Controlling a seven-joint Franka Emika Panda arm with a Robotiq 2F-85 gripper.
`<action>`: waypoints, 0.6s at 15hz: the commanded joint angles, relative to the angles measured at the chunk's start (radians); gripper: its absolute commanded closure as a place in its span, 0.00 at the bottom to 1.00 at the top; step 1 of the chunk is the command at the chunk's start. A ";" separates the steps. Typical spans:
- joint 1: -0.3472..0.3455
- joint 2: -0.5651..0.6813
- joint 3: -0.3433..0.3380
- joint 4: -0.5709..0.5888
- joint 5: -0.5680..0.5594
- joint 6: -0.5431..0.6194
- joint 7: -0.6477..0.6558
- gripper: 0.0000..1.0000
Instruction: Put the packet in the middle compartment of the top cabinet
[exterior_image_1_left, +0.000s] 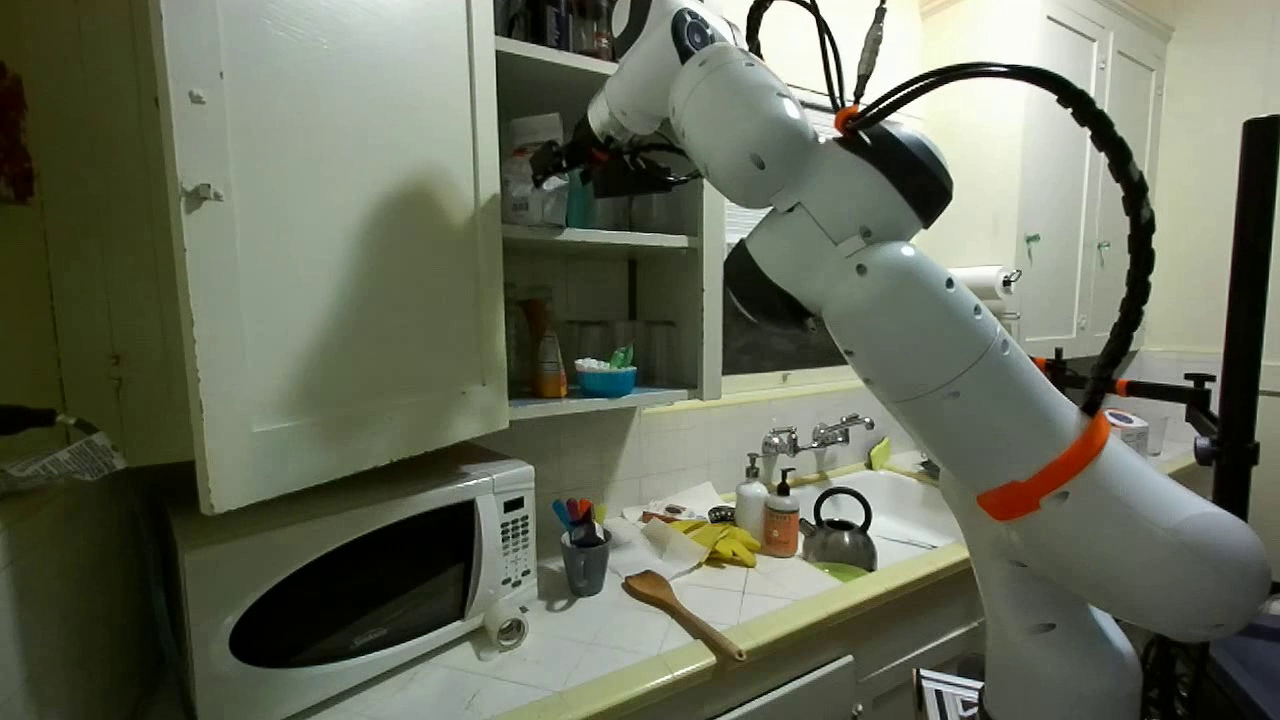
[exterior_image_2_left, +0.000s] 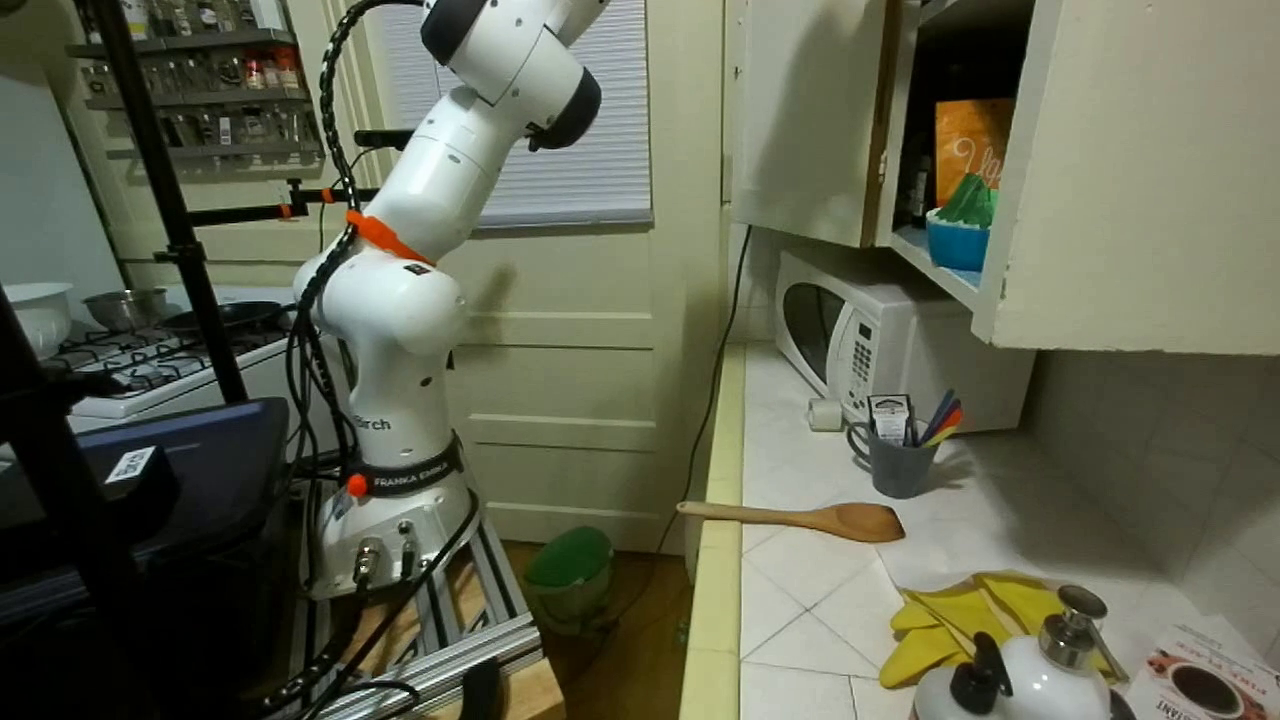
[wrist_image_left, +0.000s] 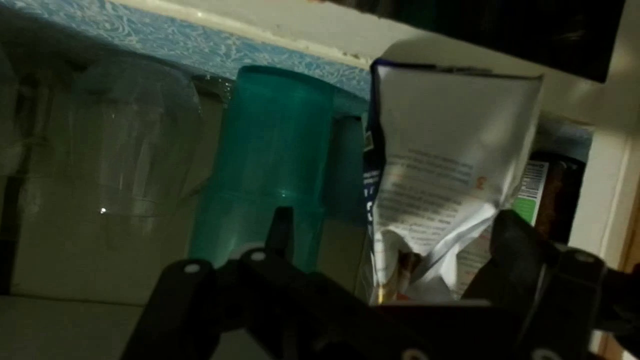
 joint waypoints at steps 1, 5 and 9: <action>0.099 -0.086 0.088 -0.083 -0.142 0.022 -0.035 0.00; 0.196 -0.162 0.089 -0.161 -0.220 0.023 -0.064 0.00; 0.209 -0.155 0.039 -0.196 -0.211 0.009 -0.029 0.25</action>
